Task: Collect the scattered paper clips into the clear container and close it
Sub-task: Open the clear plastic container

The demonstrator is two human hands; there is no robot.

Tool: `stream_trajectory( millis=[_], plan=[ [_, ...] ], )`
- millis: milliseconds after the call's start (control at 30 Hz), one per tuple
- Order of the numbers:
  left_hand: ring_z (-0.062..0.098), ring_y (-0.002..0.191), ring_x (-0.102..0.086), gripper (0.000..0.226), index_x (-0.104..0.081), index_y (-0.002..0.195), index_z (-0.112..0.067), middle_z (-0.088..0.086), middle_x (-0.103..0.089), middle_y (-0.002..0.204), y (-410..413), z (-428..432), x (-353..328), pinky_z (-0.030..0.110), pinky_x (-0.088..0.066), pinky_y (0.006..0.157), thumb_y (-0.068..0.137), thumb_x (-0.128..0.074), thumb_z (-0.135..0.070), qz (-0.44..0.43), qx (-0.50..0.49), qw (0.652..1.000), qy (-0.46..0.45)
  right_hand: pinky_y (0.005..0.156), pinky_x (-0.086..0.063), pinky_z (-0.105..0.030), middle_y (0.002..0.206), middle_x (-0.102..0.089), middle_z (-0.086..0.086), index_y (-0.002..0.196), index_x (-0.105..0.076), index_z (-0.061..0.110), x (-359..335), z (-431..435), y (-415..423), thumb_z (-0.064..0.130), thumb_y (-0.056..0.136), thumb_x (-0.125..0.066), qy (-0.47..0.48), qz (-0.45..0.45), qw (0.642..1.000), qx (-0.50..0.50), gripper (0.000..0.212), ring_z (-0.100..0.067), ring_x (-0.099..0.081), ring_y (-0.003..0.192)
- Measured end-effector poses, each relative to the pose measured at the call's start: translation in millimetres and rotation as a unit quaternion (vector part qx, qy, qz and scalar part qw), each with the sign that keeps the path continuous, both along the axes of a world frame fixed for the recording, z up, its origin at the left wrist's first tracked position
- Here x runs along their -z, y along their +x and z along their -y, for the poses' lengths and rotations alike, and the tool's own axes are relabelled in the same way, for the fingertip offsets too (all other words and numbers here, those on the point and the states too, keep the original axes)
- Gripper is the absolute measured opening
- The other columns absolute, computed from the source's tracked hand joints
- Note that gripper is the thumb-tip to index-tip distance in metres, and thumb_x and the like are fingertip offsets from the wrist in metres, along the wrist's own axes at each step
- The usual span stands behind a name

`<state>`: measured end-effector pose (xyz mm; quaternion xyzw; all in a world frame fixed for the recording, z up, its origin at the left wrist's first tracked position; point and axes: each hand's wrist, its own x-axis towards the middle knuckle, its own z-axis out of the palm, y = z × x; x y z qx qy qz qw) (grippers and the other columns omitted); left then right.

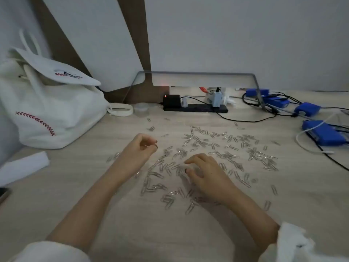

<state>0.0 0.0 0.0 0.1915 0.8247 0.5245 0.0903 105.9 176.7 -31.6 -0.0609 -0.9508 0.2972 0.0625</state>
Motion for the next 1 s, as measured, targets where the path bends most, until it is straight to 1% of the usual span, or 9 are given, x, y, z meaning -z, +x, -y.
stream_trajectory(
  millis=[167, 267, 367, 400, 500, 633, 733, 833, 1000],
  plan=[
    [0.01, 0.111, -0.052, 0.026, -0.052, 0.113, -0.02, -0.001, -0.054, 0.124, -47.8, -9.3, 7.4, 0.032, -0.044, 0.091, 0.088, -0.058, -0.022, -0.029, -0.016, 0.999, -0.028, 0.113, -0.008, -0.026, 0.155, -0.009, 0.006, 0.14, -0.024, 0.03, 22.7, 2.6, -11.3, 0.045, 0.093, -0.033, 0.081, 0.025, 0.996, -0.015, 0.05, -0.012, -0.005, 0.142],
    [0.011, 0.118, -0.044, 0.039, -0.047, 0.125, -0.017, 0.002, -0.045, 0.132, -85.0, -26.9, 15.0, 0.025, -0.034, 0.089, 0.088, -0.059, -0.021, -0.052, -0.035, 0.997, -0.044, 0.107, 0.003, -0.017, 0.155, -0.003, 0.011, 0.142, -0.017, 0.034, 27.3, -0.7, -15.6, 0.057, 0.089, -0.018, 0.099, 0.019, 0.995, -0.018, 0.058, -0.006, 0.002, 0.142],
    [0.02, 0.128, -0.039, 0.048, -0.044, 0.129, -0.015, 0.008, -0.035, 0.141, -124.1, -46.3, 20.0, 0.028, -0.034, 0.094, 0.085, -0.062, -0.02, -0.06, -0.06, 0.994, -0.069, 0.105, 0.009, -0.014, 0.154, -0.006, 0.012, 0.14, -0.019, 0.036, 28.3, 1.2, -17.0, 0.063, 0.079, 0.0, 0.111, 0.015, 0.994, 0.003, 0.069, -0.005, -0.002, 0.141],
    [0.023, 0.131, -0.037, 0.052, -0.043, 0.132, -0.015, 0.01, -0.031, 0.143, -136.3, -50.4, 21.7, 0.031, -0.034, 0.099, 0.084, -0.063, -0.02, -0.07, -0.069, 0.992, -0.084, 0.105, 0.008, -0.017, 0.153, -0.014, 0.01, 0.138, -0.024, 0.036, 30.7, 2.8, -17.5, 0.06, 0.083, -0.003, 0.133, 0.005, 0.991, 0.01, 0.064, -0.006, -0.01, 0.141],
    [0.03, 0.137, -0.026, 0.058, -0.037, 0.139, -0.017, 0.012, -0.018, 0.149, -170.4, -60.4, 26.1, 0.037, -0.027, 0.109, 0.085, -0.06, -0.018, -0.089, -0.093, 0.982, -0.136, 0.105, -0.014, -0.028, 0.141, -0.046, 0.005, 0.127, -0.043, 0.033, 29.4, 6.0, -17.7, 0.049, 0.091, -0.022, 0.173, 0.014, 0.984, 0.047, 0.044, -0.012, -0.041, 0.13],
    [0.033, 0.145, -0.004, 0.066, -0.023, 0.146, -0.024, 0.01, 0.003, 0.158, -203.2, -69.1, 30.1, 0.045, -0.018, 0.113, 0.089, -0.056, -0.023, -0.113, -0.098, 0.962, -0.228, 0.107, -0.015, -0.028, 0.143, -0.043, 0.003, 0.128, -0.042, 0.031, 37.2, 2.5, -18.3, 0.046, 0.091, -0.029, 0.147, -0.006, 0.988, 0.041, 0.042, -0.014, -0.037, 0.132],
    [0.032, 0.146, 0.003, 0.075, -0.009, 0.149, -0.029, 0.008, 0.006, 0.16, -230.4, -68.6, 37.1, 0.051, -0.01, 0.115, 0.09, -0.055, -0.036, -0.124, -0.07, 0.946, -0.291, 0.108, -0.019, -0.029, 0.142, -0.044, 0.002, 0.128, -0.041, 0.029, 35.4, 1.6, -18.9, 0.044, 0.092, -0.028, 0.147, -0.001, 0.989, 0.035, 0.041, -0.015, -0.038, 0.132],
    [0.036, 0.145, -0.004, 0.071, -0.014, 0.148, -0.028, 0.011, -0.002, 0.159, -249.1, -72.4, 42.3, 0.054, -0.015, 0.114, 0.09, -0.052, -0.041, -0.136, -0.045, 0.928, -0.345, 0.109, -0.021, -0.027, 0.144, -0.041, 0.002, 0.129, -0.041, 0.029, 40.1, -0.2, -19.6, 0.042, 0.092, -0.029, 0.136, -0.021, 0.99, 0.029, 0.041, -0.014, -0.035, 0.134],
    [0.046, 0.123, -0.041, 0.058, -0.036, 0.132, -0.013, 0.02, -0.024, 0.145, -247.4, -84.0, 33.9, 0.053, -0.038, 0.098, 0.087, -0.057, -0.043, -0.182, -0.074, 0.925, -0.326, 0.103, -0.037, -0.026, 0.137, -0.051, 0.003, 0.122, -0.048, 0.031, 42.5, -0.1, -20.7, 0.041, 0.09, -0.034, 0.146, -0.041, 0.987, 0.047, 0.036, -0.013, -0.045, 0.127]
  ],
)
